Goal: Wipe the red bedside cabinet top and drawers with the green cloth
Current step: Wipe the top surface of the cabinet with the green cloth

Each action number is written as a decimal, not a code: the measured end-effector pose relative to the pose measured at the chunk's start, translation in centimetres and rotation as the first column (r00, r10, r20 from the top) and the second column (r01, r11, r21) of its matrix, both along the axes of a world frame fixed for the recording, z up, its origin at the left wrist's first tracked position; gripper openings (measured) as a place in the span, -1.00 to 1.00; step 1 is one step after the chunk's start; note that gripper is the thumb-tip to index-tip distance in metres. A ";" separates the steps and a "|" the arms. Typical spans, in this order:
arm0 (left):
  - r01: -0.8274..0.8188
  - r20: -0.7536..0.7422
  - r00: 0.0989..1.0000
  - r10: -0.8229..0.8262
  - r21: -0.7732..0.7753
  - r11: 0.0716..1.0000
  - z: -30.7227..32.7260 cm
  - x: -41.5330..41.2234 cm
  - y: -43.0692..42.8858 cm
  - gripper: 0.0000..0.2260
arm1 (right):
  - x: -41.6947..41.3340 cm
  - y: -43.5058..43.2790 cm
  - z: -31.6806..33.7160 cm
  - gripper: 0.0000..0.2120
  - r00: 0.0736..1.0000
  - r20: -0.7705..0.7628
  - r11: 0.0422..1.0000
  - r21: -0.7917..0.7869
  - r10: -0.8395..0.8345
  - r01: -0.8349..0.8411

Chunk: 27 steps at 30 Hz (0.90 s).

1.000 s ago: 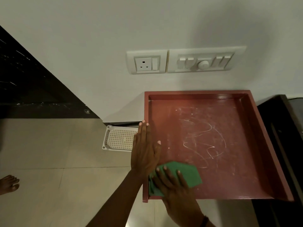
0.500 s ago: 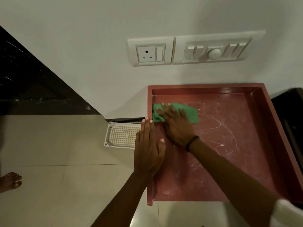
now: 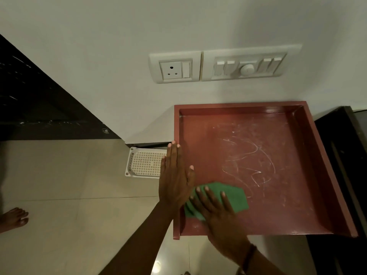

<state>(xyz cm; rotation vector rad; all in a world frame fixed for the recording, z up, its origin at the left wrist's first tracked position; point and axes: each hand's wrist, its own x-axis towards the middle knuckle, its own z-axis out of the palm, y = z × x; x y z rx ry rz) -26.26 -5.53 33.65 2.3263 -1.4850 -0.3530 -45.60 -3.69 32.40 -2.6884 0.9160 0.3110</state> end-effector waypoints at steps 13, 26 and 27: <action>0.020 0.094 0.995 -0.029 0.095 0.995 0.0 -0.2 -0.2 -0.34 | 0.5 -2.4 -1.2 -0.34 0.996 0.055 0.998 -0.003 -0.069 0.070; 0.001 0.048 0.999 -0.001 -0.007 1.000 -0.7 -0.1 -0.3 -0.35 | 9.3 -22.5 -1.7 -0.52 0.987 0.098 0.986 -0.089 -0.131 0.140; 0.001 0.047 0.999 0.000 -0.008 1.000 -0.6 -0.2 -0.3 -0.36 | 9.0 -22.3 -1.6 -0.52 0.988 0.096 0.988 -0.085 -0.121 0.130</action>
